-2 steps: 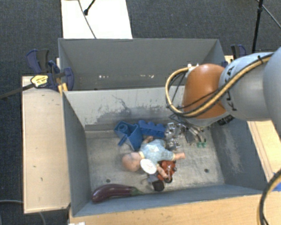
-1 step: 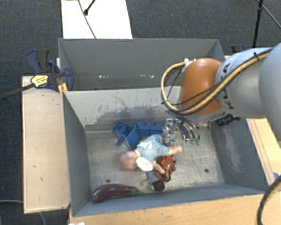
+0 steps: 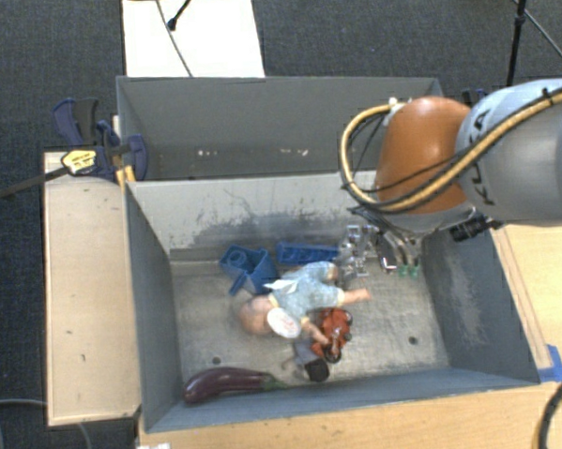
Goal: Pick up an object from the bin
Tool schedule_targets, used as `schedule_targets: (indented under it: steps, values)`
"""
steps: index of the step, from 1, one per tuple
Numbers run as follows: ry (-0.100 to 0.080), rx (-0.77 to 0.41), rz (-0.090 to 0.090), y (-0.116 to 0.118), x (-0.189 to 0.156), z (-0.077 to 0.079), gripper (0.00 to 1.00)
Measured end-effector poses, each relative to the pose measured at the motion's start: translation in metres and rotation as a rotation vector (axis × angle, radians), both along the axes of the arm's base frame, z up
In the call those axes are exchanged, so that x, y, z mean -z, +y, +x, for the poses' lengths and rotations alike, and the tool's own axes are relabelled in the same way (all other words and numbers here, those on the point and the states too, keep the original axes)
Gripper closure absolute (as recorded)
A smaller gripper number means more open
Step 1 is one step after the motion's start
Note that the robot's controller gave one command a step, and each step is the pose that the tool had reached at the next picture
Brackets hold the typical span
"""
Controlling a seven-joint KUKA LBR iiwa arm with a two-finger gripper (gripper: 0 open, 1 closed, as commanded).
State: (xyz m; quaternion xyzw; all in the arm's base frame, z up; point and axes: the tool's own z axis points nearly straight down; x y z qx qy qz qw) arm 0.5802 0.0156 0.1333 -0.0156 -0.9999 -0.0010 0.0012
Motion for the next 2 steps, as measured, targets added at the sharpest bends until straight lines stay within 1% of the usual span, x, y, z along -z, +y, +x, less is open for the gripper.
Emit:
schedule_targets:
  steps: [1,2]
  values:
    - [-0.008,-0.008,-0.003,-0.013,-0.031,0.003,1.00]
    - [-0.003,-0.010,-0.002,-0.007,-0.065,-0.003,1.00]
